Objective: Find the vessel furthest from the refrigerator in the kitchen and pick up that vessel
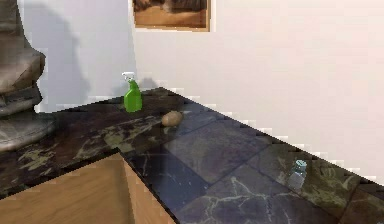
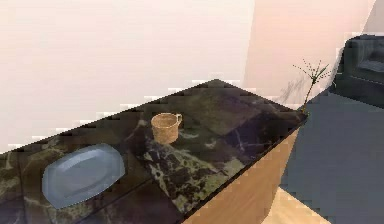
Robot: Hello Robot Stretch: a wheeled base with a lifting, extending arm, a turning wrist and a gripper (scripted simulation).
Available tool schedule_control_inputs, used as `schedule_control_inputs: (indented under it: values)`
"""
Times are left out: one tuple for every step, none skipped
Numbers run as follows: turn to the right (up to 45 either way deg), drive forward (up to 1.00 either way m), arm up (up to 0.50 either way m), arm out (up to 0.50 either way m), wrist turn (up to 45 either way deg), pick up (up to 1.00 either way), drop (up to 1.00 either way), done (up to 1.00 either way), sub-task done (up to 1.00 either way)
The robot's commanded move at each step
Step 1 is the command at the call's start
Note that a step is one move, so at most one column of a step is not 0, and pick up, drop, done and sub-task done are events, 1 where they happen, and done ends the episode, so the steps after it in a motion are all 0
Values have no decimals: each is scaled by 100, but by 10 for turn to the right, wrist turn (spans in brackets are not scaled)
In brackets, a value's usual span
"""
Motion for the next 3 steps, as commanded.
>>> schedule_control_inputs:
  values:
    - [0, 0, 50, 0, 0, 0, 0, 0, 0]
    - [0, 0, 38, 0, 0, 0, 0, 0, 0]
    - [0, 0, 0, 30, 0, 0, 0, 0, 0]
